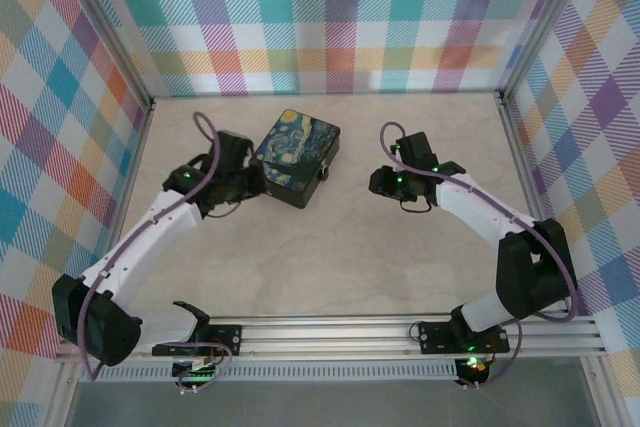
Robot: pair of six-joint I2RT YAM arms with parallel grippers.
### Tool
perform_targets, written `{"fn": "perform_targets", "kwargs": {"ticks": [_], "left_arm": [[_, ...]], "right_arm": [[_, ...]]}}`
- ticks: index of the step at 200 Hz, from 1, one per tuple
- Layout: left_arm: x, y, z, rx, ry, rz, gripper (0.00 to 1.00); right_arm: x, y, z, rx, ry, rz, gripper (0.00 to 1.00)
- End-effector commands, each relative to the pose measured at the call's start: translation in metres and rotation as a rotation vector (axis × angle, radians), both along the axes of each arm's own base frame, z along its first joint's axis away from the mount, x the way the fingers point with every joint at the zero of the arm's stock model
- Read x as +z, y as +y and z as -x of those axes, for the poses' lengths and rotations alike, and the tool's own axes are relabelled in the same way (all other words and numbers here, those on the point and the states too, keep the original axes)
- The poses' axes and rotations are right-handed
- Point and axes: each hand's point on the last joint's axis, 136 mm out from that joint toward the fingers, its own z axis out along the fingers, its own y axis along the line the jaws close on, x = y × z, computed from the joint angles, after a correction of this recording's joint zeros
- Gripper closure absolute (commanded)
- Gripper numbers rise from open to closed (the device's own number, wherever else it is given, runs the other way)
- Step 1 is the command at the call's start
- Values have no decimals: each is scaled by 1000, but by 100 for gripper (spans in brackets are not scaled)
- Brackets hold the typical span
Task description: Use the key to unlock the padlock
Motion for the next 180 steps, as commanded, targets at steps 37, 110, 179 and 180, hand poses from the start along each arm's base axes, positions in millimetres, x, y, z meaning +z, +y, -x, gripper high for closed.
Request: {"fn": "perform_targets", "kwargs": {"ticks": [37,110,179,180], "left_arm": [[-68,-120,46,-272,91,-143,95],[-139,-239,60,-395,149,-206,94],[-159,-248,58,-389,197,-251,61],[-159,-247,58,-390,196,-252,60]], "right_arm": [[3,-37,8,-113,40,10,60],[-7,-80,12,-206,72,17,57],[-8,-93,10,-208,82,-28,57],[-8,-93,11,-206,83,-28,57]]}}
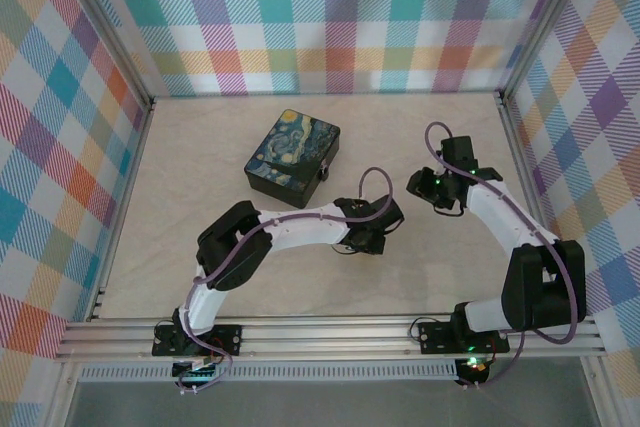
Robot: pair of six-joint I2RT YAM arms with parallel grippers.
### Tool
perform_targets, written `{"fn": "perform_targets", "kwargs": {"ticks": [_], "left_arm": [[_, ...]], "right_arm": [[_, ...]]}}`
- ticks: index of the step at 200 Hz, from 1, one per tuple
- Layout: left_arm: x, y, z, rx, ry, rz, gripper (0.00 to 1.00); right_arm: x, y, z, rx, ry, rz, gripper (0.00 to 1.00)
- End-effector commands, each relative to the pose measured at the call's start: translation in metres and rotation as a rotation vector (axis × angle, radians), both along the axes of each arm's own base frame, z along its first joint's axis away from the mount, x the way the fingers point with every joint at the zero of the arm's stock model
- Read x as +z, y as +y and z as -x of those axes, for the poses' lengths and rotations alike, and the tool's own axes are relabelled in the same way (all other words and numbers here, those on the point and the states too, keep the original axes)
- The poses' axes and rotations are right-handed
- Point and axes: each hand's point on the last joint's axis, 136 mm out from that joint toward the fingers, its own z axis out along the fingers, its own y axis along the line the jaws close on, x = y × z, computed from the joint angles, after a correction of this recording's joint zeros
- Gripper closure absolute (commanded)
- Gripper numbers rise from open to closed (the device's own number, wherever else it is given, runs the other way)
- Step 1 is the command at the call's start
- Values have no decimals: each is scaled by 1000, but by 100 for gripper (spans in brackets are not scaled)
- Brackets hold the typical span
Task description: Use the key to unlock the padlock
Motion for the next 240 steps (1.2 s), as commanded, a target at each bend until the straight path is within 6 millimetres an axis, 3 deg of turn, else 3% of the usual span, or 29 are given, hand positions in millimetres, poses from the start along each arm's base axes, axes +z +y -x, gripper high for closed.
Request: {"fn": "perform_targets", "kwargs": {"ticks": [1,33,72,104,154,240], "left_arm": [[14,-1,-4,3,-20,-12,60],[41,10,-15,-29,-27,7,46],[69,66,-55,59,-78,-31,41],[60,90,-89,83,-45,1,37],[47,120,-136,176,-41,25,36],[36,201,-166,296,-57,-27,35]], "right_arm": [[1,5,8,42,6,-36,57],[-9,13,10,67,32,-68,57],[-24,33,13,108,59,-97,58],[-31,46,12,129,73,-108,57],[-26,58,11,162,61,-117,57],[-32,114,45,328,119,-128,57]]}}
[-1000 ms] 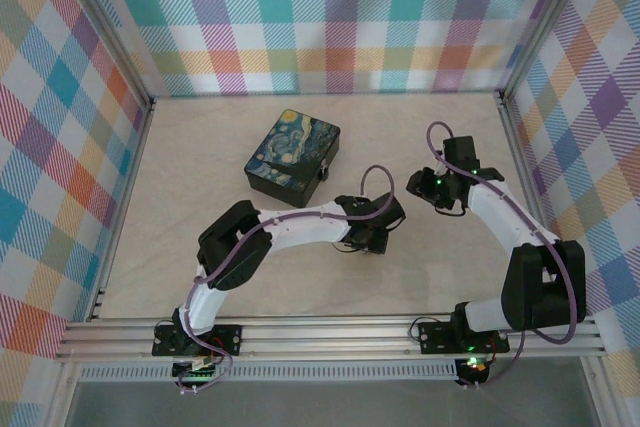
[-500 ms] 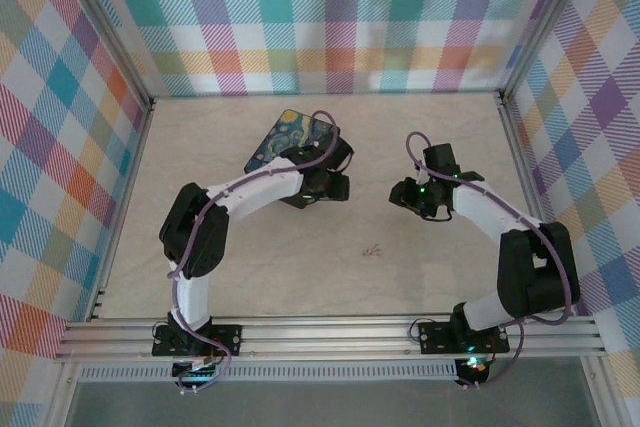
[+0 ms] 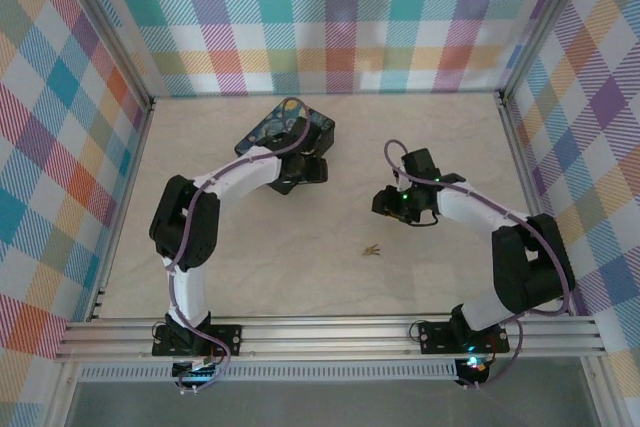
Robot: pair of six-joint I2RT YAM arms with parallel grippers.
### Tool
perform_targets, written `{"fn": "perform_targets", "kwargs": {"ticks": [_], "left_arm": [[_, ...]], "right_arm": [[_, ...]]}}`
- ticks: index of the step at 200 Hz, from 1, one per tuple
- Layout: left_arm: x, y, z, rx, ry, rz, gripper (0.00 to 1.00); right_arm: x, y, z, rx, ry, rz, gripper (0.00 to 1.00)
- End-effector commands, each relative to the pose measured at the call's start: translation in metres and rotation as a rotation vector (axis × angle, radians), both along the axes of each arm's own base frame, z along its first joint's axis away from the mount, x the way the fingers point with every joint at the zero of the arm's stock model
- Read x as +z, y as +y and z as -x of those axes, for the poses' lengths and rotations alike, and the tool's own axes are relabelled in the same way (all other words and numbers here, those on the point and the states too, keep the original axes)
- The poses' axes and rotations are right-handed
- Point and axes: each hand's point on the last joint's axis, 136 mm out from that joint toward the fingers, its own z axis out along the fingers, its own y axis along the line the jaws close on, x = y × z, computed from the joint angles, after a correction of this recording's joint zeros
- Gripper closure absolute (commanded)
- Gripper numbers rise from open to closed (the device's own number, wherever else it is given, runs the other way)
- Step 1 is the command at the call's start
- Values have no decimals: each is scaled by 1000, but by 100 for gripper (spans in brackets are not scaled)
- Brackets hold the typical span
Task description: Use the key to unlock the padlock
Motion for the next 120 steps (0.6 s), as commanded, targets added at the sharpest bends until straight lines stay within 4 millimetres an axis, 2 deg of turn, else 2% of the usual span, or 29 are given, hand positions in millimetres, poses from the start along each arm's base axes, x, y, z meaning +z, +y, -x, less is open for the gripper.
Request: {"fn": "perform_targets", "kwargs": {"ticks": [1,28,44,93,120], "left_arm": [[-22,35,5,23,64,-65,35],[-21,56,0,57,65,-61,35],[-18,63,7,67,73,-36,35],[-11,57,74,33,91,-26,35],[-5,50,100,22,71,-16,35]], "right_arm": [[8,15,5,31,1,-27,57],[13,21,16,59,6,-30,57],[13,21,25,83,14,-22,57],[-2,11,53,65,76,11,62],[-10,20,65,77,102,25,62]]}}
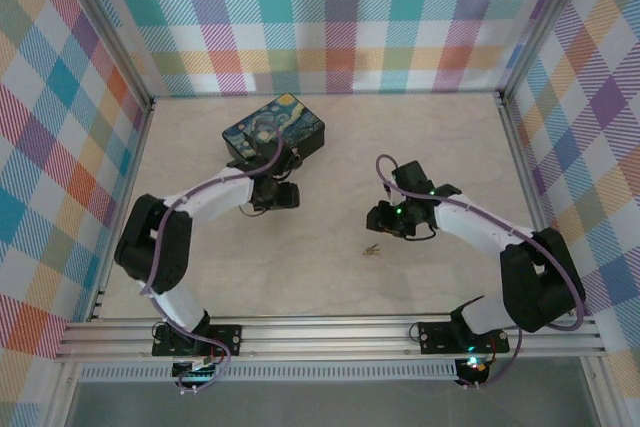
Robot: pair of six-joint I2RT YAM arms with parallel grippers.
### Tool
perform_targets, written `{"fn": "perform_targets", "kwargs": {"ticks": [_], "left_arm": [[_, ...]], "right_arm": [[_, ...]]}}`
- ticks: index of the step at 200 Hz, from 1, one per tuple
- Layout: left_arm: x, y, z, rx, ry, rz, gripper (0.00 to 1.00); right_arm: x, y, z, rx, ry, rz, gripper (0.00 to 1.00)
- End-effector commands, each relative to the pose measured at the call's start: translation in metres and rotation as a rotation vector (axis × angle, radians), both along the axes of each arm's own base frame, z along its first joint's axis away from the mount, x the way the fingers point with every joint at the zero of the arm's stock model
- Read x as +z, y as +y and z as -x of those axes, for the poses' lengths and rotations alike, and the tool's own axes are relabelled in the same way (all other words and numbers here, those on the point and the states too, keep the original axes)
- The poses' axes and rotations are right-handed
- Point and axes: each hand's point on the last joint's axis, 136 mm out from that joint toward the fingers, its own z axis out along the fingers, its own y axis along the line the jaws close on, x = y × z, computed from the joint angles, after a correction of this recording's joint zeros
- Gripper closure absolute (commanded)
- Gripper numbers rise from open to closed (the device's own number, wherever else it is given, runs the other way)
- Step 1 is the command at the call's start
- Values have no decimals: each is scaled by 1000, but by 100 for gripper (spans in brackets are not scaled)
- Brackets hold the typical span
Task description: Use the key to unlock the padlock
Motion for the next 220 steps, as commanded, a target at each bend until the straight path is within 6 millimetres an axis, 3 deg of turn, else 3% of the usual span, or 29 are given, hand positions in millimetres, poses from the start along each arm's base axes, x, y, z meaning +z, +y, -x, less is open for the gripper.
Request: {"fn": "perform_targets", "kwargs": {"ticks": [1,67,123,170,220], "left_arm": [[18,-8,20,5,-35,32,35],[27,-3,38,7,-67,34,34],[37,1,38,-19,-94,17,33],[36,-1,34,-30,-103,12,33],[43,1,34,-42,-123,9,33]], "right_arm": [[-8,5,17,1,48,20,62],[-35,12,26,-48,96,107,66],[-43,7,26,-117,120,164,63],[-52,13,24,-117,151,191,63],[-64,12,24,-134,170,245,70]]}}
